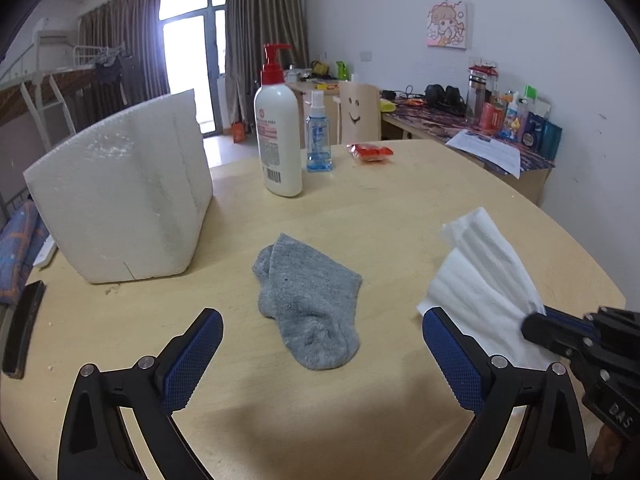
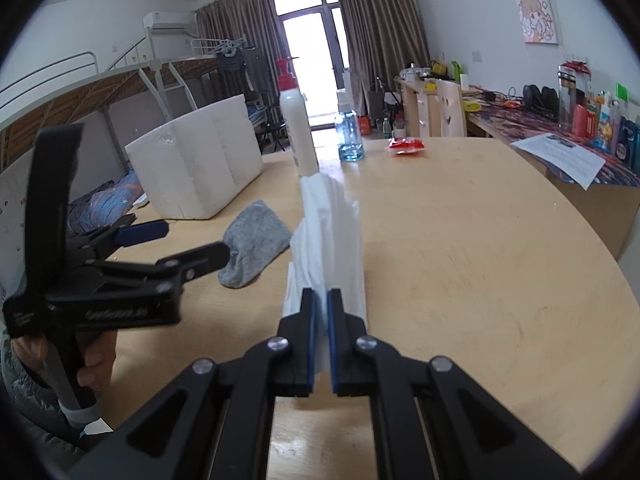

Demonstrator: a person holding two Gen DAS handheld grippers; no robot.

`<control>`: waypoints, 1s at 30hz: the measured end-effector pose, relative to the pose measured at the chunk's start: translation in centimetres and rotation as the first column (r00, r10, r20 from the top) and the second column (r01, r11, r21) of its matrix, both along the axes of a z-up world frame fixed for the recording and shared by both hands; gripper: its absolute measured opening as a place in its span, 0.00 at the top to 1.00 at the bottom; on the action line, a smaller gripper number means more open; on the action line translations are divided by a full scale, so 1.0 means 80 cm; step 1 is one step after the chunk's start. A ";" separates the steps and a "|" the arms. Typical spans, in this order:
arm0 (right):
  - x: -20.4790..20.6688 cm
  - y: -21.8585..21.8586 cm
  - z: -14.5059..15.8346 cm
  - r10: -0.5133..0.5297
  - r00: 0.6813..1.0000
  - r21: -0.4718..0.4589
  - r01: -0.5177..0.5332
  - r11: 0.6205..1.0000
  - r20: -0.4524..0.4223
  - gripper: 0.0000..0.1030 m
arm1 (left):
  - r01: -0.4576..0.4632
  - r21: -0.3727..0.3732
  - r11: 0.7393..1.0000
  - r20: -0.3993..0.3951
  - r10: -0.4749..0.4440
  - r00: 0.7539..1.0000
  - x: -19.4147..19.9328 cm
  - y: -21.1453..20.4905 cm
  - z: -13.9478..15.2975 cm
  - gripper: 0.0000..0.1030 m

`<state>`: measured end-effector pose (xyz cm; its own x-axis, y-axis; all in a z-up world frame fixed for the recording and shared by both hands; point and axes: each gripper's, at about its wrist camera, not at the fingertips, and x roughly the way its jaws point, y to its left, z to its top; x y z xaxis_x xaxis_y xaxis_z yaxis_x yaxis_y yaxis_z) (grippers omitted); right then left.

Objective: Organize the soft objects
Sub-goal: 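Lift the paper towel off the table with the right tool, then lower the left tool onto the grey sock and close it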

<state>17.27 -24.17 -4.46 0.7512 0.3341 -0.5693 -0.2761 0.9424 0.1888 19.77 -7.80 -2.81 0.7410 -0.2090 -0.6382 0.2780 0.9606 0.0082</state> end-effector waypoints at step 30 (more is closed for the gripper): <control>-0.002 -0.018 -0.010 -0.004 1.000 0.041 0.006 0.999 -0.027 0.92 | -0.024 0.043 0.999 -0.183 0.031 0.983 0.068 -0.008 -0.042 0.57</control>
<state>17.14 -25.62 -5.23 0.7374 0.3541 -0.5752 -0.2656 0.9350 0.2351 25.18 -8.46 -6.19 0.6157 -0.1615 -0.7713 0.2520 0.9677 -0.0015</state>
